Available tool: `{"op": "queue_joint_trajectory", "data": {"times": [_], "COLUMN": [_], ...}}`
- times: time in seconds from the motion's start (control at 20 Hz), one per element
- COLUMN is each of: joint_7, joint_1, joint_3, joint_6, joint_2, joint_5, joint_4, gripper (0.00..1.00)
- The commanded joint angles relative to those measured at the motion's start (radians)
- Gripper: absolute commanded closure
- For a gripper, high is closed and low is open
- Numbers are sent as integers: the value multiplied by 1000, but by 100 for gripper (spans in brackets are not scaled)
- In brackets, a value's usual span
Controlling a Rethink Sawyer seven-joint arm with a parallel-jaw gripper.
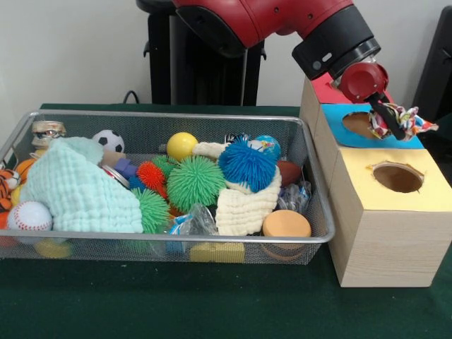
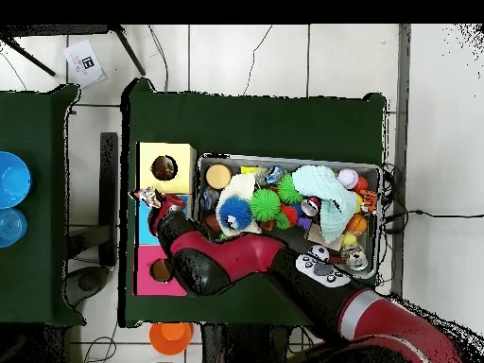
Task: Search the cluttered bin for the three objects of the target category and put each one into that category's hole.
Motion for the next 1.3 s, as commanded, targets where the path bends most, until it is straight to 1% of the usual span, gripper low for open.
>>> {"op": "queue_joint_trajectory", "data": {"times": [0.05,0.3,0.6,0.8,1.05,1.3], "joint_7": [261,259,249,241,230,236], "joint_1": [-20,-17,-8,1,25,21], "joint_3": [-33,-35,-49,-64,-104,-99], "joint_6": [-87,-95,-72,-86,-134,-145], "joint_2": [30,23,52,62,61,62], "joint_5": [-42,-41,-45,-49,-34,-46], "joint_4": [-139,-139,-159,-169,-189,-189], "gripper": [100,100,100,100,100,100]}}
